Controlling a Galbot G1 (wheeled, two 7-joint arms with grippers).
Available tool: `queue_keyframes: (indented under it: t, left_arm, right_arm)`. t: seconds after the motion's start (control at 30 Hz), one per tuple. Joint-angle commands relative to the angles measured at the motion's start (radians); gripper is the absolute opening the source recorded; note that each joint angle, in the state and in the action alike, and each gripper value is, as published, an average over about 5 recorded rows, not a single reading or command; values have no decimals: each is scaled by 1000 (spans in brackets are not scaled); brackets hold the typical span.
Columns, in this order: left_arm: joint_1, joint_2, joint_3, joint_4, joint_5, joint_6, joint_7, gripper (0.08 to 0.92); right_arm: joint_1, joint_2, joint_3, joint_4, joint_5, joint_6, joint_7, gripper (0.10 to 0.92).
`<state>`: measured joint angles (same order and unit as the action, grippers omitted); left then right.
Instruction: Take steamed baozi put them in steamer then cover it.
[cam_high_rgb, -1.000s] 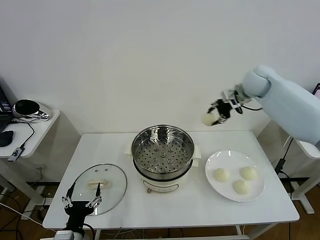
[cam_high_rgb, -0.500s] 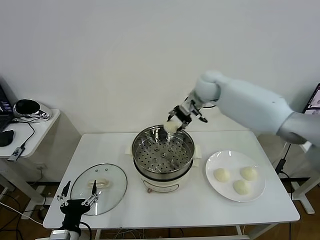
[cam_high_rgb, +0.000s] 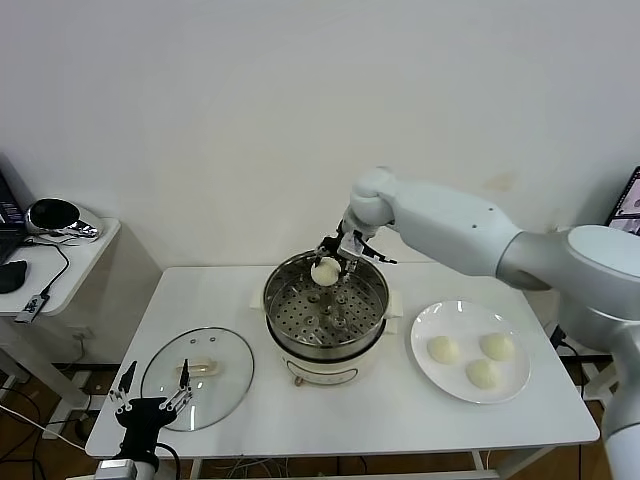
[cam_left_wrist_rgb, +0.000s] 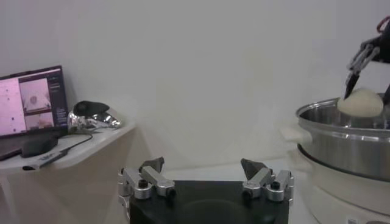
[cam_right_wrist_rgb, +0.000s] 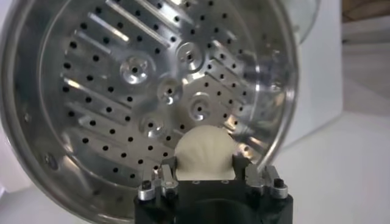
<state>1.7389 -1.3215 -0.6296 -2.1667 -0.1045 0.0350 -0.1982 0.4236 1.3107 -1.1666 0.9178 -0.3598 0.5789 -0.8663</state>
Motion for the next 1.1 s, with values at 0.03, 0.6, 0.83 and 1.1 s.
queue_keyframes:
  t: [0.03,0.6,0.83,1.1]
  left_arm:
    - [-2,-1,1,0,-1,1,1,823]
    - [8,-4,-6,-28,0,4,1,823]
    - [11,7,-5,-31,1,5,3,823]
    - [10,15,1,-35,3,4,3,823]
  right_arm:
    - [-40,52,18,-99,-149,81,58,586]
    - [255,-302,-90,388,490,-579,-137,823]
    - [347,-601,-108,629,546,-872,-181,823]
    - [251,-861,-111,758,514,-964,-208,823]
